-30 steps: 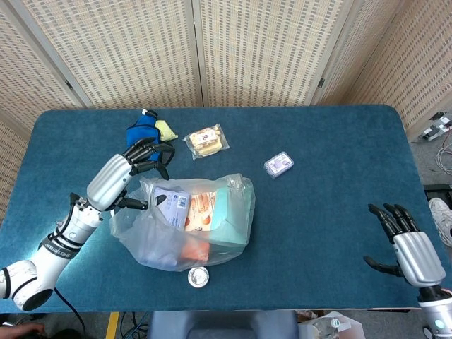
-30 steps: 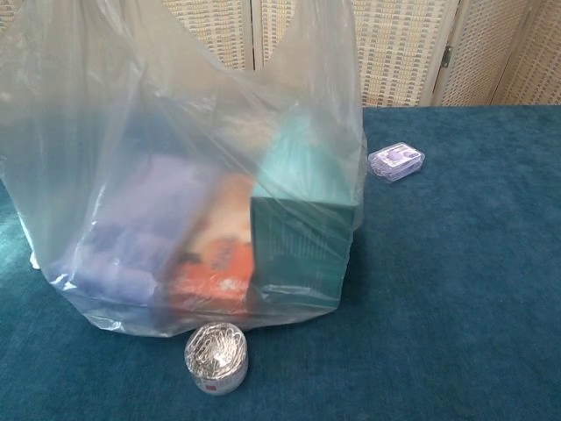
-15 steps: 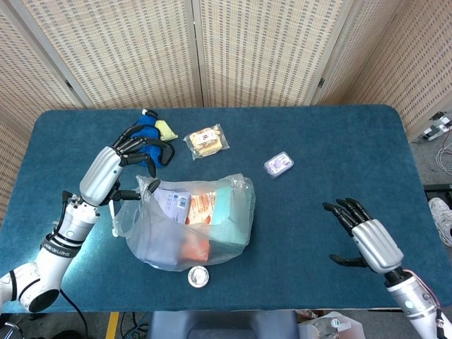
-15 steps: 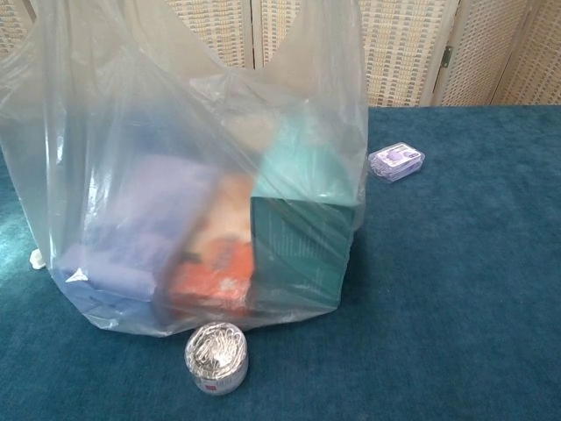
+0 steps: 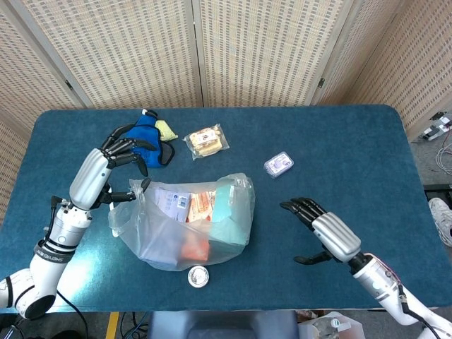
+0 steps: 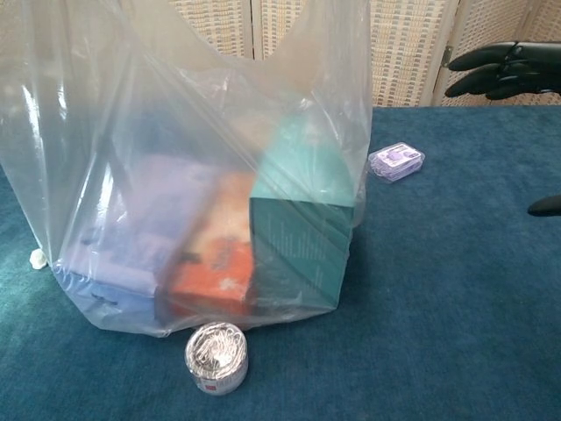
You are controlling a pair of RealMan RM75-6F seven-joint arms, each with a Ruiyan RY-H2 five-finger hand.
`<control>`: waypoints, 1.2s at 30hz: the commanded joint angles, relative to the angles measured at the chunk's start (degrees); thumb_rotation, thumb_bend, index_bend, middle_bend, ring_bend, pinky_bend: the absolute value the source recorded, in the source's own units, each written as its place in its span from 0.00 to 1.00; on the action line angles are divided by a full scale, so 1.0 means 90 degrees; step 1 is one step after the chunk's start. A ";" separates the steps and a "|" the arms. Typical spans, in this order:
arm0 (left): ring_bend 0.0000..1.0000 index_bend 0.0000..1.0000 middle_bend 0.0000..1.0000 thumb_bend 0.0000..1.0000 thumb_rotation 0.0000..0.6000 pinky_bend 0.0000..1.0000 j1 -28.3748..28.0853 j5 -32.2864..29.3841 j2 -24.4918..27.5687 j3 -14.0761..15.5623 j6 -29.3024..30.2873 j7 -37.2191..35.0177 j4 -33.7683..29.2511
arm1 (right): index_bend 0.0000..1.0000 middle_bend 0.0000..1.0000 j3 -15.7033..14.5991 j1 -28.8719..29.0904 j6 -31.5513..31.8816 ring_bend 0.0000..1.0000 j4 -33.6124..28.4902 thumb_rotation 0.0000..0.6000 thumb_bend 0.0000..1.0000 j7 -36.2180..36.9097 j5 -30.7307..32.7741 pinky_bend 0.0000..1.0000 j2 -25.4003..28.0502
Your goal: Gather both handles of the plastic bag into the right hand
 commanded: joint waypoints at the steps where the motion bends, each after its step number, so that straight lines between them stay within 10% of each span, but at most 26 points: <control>1: 0.29 0.52 0.33 0.33 1.00 0.06 0.0006 0.0020 -0.0015 0.0002 0.0038 0.0022 0.0011 | 0.00 0.06 0.0056 0.0191 -0.0084 0.02 -0.0067 1.00 0.06 0.0366 0.0062 0.08 -0.0085; 36: 0.27 0.41 0.33 0.33 1.00 0.06 0.0048 -0.0070 0.0056 -0.0034 0.0089 0.0400 -0.0313 | 0.00 0.14 0.0949 0.2189 -0.1263 0.03 0.0208 1.00 0.02 0.3755 0.1081 0.08 -0.1531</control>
